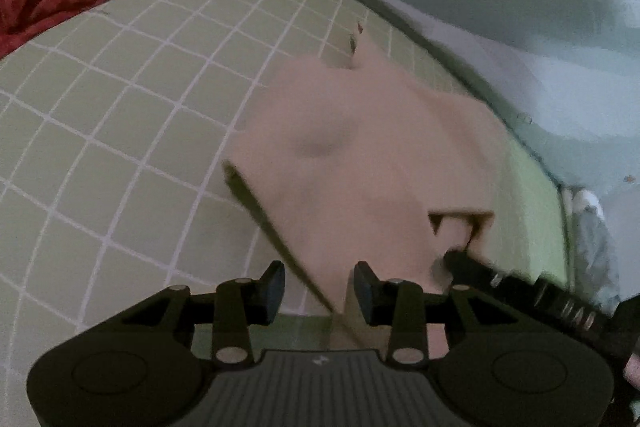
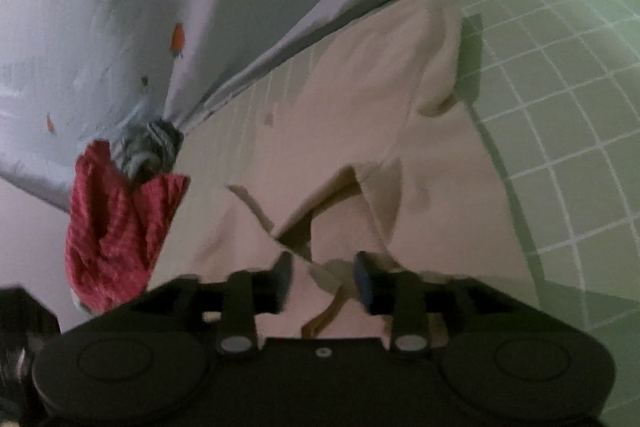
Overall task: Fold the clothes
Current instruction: 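Grasp the folded sweater with both grippers and pull it straight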
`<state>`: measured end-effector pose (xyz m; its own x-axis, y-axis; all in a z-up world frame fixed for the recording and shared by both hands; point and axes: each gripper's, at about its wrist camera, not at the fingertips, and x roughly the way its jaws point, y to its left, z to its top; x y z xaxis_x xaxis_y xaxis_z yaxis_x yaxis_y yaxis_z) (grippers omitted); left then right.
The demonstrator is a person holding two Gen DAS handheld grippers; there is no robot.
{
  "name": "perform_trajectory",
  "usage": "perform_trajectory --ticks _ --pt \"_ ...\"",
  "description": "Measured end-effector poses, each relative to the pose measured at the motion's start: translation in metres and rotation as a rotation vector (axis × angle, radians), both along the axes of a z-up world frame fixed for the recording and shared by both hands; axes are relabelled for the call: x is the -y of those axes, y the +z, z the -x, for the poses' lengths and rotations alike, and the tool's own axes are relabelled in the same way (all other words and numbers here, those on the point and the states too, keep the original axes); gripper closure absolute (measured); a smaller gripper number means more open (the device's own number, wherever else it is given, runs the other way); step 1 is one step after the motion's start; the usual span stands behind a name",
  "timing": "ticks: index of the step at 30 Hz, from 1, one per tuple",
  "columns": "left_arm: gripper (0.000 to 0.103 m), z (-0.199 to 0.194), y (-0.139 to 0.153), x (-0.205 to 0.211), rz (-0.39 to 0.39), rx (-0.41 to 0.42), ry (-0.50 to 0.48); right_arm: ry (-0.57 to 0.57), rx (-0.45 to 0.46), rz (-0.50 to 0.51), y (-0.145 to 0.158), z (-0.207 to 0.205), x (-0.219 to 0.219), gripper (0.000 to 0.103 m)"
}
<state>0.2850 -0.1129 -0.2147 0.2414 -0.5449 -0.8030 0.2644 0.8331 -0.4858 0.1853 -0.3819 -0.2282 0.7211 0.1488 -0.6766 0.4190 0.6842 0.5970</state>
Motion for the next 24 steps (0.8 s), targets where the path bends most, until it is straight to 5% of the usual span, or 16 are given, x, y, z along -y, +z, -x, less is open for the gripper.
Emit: perform_trajectory --ticks 3,4,5,12,24 --pt "0.065 -0.003 -0.002 -0.001 0.024 -0.004 0.011 0.03 -0.015 0.029 -0.003 -0.003 -0.009 0.074" --pt "0.072 -0.002 -0.002 -0.001 0.027 -0.003 0.014 0.033 -0.012 0.028 -0.003 -0.003 -0.01 0.087" --pt "0.09 -0.002 -0.001 -0.002 0.031 -0.003 0.018 0.033 -0.006 0.021 -0.003 -0.002 -0.01 0.099" --pt "0.099 0.012 0.024 -0.003 0.095 0.054 0.0 0.002 0.083 0.017 0.021 0.027 -0.012 0.1" --pt "0.099 0.083 0.06 -0.01 0.146 0.102 -0.107 -0.076 0.162 0.084 0.062 0.13 -0.045 0.1"
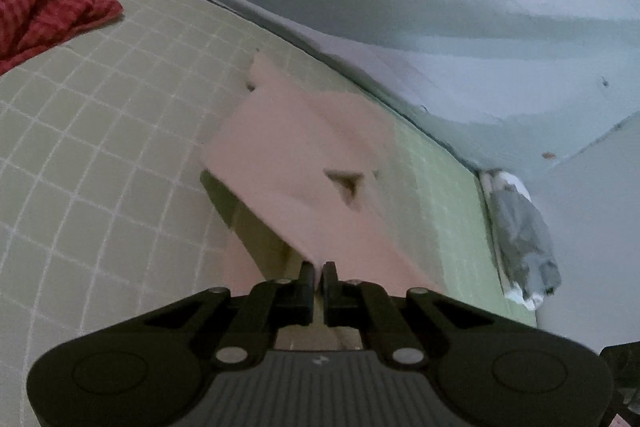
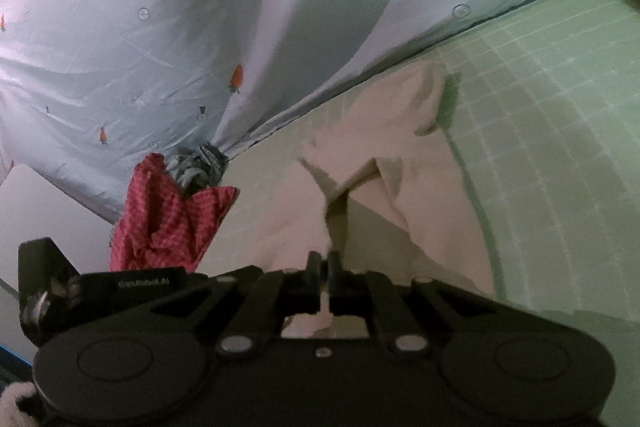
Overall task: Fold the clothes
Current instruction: 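Grasp the folded sweater with both grippers and pull it straight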
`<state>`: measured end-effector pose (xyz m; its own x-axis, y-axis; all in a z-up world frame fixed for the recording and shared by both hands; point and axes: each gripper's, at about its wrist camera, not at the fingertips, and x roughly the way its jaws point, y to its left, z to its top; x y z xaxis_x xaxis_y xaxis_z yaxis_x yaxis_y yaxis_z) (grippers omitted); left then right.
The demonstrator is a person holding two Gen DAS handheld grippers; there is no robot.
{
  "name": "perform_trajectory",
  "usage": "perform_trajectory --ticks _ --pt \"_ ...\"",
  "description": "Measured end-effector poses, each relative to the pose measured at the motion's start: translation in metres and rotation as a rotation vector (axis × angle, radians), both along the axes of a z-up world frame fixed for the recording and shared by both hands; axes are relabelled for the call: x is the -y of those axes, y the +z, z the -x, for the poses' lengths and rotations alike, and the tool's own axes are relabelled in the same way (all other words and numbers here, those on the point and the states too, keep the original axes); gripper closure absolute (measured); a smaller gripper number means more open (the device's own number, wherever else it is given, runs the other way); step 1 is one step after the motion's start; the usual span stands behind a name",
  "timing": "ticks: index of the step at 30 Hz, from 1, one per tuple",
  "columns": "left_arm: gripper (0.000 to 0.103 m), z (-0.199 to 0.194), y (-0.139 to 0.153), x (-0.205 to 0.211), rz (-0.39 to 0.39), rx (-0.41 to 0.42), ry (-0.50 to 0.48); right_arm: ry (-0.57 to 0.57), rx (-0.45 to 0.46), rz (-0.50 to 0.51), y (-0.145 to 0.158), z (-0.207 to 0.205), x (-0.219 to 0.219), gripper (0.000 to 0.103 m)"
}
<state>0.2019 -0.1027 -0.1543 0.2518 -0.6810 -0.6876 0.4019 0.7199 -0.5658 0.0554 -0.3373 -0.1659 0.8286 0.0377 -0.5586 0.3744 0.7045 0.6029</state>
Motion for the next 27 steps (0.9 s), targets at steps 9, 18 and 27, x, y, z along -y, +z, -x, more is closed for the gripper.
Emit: perform_trajectory --ticks 9,18,27 --pt "0.099 0.055 -0.006 -0.006 -0.017 -0.014 -0.06 -0.035 -0.025 0.035 0.01 0.06 -0.029 0.1" --pt "0.099 0.087 -0.022 -0.017 -0.041 -0.046 -0.065 -0.04 -0.07 0.009 0.001 0.099 -0.044 0.1" --pt "0.099 0.098 -0.036 -0.027 -0.087 -0.078 -0.053 -0.011 -0.107 -0.001 -0.007 0.114 -0.056 0.1"
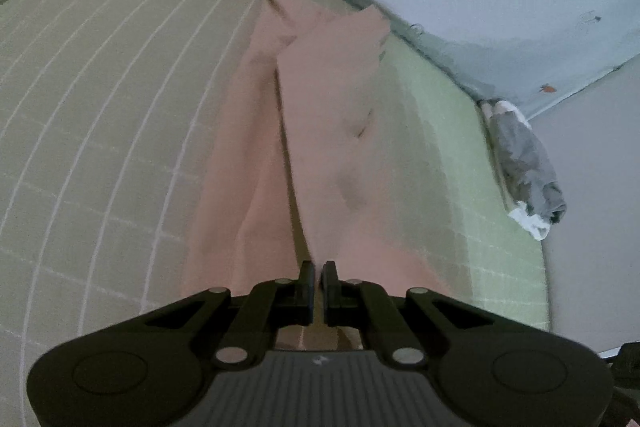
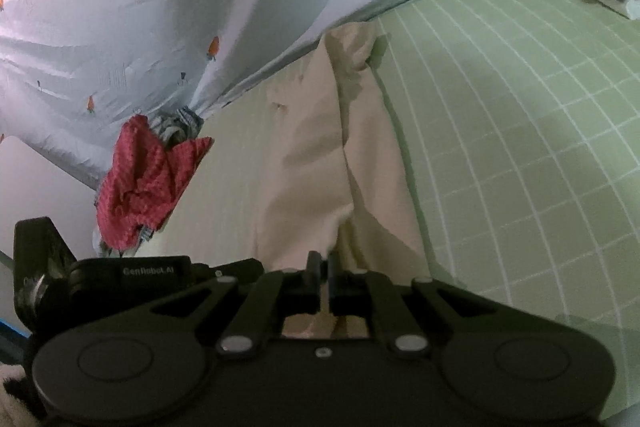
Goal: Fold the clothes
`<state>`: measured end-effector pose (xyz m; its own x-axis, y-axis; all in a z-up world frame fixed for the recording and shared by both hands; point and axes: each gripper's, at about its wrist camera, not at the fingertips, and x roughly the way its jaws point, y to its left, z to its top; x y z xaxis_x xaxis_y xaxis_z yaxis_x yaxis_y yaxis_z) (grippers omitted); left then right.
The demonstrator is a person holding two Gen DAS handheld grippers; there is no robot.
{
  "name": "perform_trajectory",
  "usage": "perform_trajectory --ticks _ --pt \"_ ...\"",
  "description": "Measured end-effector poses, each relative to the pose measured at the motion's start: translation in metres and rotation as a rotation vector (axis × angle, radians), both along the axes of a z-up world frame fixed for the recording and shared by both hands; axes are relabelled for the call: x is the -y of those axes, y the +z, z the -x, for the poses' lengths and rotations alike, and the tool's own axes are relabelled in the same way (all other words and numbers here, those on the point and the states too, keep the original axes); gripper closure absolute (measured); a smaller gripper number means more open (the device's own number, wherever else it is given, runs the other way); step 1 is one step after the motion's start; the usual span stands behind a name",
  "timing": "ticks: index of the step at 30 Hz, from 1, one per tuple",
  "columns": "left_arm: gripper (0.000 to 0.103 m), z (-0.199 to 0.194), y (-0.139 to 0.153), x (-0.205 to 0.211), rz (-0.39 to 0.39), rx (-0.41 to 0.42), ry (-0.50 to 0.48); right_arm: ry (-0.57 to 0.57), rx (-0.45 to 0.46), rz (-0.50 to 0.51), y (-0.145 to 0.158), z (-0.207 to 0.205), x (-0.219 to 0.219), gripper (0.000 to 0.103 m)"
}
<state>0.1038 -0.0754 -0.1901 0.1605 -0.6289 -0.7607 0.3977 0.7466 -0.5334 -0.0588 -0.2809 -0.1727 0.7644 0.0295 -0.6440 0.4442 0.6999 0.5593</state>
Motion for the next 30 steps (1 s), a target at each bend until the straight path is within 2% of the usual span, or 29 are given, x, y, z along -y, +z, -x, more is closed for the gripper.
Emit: perform_trajectory --ticks 6,11,15,18,19,20,23,24,26,30 --pt "0.099 0.006 -0.012 -0.009 -0.05 -0.031 0.009 -0.002 -0.04 -0.014 -0.009 0.004 -0.003 0.1" --pt "0.099 0.008 -0.014 -0.011 -0.081 -0.026 0.005 -0.022 -0.084 -0.034 -0.02 0.007 -0.003 0.099" --pt "0.098 0.007 -0.015 -0.013 -0.13 -0.013 0.003 -0.042 -0.161 -0.034 -0.032 0.004 -0.001 0.099" --pt "0.094 0.005 -0.016 -0.014 -0.172 -0.003 0.002 -0.061 -0.224 -0.033 -0.04 0.003 0.0 0.095" --pt "0.089 0.004 -0.015 -0.015 -0.184 0.0 0.0 -0.07 -0.234 -0.036 -0.042 0.004 0.001 0.094" --pt "0.082 0.004 -0.015 -0.017 -0.191 0.006 0.002 -0.083 -0.238 -0.038 -0.043 0.005 0.003 0.092" --pt "0.079 0.001 -0.011 -0.021 -0.219 0.034 0.008 -0.126 -0.241 -0.038 -0.043 0.009 0.01 0.081" --pt "0.077 0.0 -0.009 -0.022 -0.229 0.045 0.01 -0.139 -0.242 -0.037 -0.043 0.01 0.012 0.081" --pt "0.066 -0.002 -0.008 -0.025 -0.236 0.061 0.003 -0.161 -0.243 -0.05 -0.046 0.011 0.016 0.075" --pt "0.063 -0.002 -0.018 -0.026 -0.245 0.022 -0.015 -0.176 -0.244 -0.091 -0.054 0.008 0.021 0.065"
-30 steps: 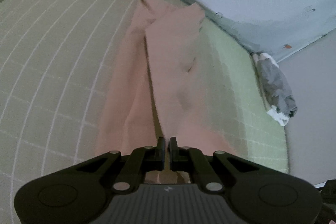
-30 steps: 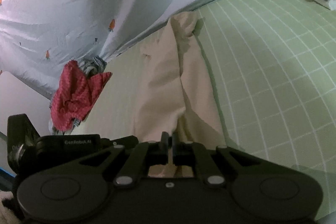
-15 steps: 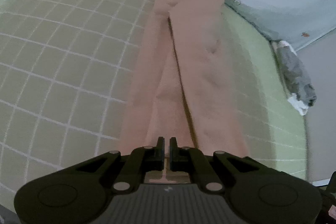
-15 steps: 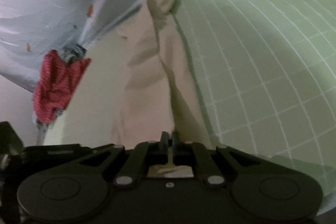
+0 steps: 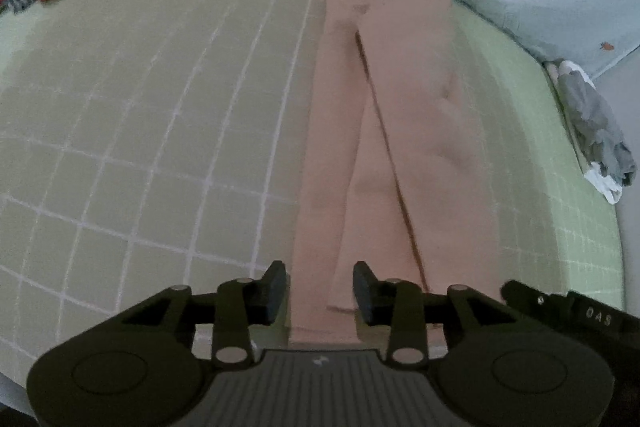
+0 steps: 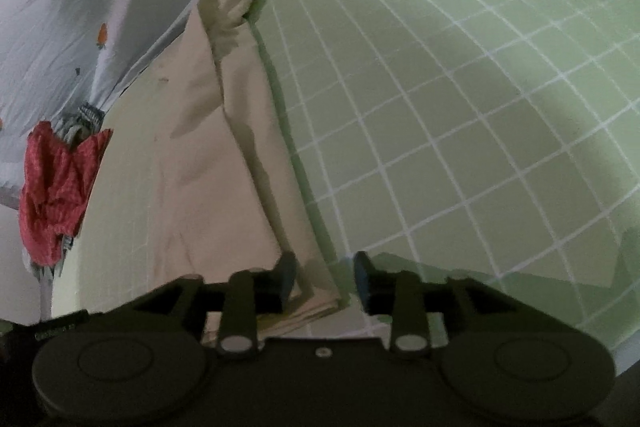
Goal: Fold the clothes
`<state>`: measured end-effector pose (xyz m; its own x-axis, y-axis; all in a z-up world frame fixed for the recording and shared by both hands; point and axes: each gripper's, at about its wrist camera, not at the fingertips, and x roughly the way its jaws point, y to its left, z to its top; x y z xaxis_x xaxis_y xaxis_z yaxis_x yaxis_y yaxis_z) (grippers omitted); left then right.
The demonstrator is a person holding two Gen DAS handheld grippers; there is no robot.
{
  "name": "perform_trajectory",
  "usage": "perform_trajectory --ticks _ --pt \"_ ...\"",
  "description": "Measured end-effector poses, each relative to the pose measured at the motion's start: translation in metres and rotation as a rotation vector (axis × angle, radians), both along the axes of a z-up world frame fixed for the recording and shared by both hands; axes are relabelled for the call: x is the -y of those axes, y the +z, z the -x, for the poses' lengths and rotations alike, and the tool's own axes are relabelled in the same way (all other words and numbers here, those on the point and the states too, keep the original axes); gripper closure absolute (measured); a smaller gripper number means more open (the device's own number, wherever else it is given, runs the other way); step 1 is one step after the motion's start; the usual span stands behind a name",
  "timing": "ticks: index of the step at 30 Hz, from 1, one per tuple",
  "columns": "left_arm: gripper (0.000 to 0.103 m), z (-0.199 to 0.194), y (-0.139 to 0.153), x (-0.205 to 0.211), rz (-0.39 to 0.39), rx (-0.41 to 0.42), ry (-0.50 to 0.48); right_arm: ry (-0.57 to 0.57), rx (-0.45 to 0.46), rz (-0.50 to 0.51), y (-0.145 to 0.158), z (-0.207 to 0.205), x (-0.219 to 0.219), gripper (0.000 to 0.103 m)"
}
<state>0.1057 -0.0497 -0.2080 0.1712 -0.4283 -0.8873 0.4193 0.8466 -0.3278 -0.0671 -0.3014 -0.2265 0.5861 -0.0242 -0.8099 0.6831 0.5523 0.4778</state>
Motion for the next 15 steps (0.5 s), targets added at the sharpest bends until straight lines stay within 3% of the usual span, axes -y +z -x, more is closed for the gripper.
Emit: perform_trajectory --ticks 5,8,13,15 --pt "0.053 0.001 -0.008 0.004 -0.017 -0.013 -0.031 0.002 0.024 -0.027 -0.005 -0.007 0.001 0.064" --pt "0.048 0.0 -0.009 0.004 0.012 -0.019 -0.037 -0.008 0.048 -0.054 -0.009 -0.009 0.002 0.063" --pt "0.048 0.001 -0.011 0.0 0.064 -0.023 -0.034 -0.064 0.14 -0.166 -0.023 -0.003 0.011 0.061" --pt "0.056 0.002 -0.012 -0.005 0.071 -0.025 -0.026 -0.082 0.182 -0.223 -0.029 0.0 0.015 0.061"
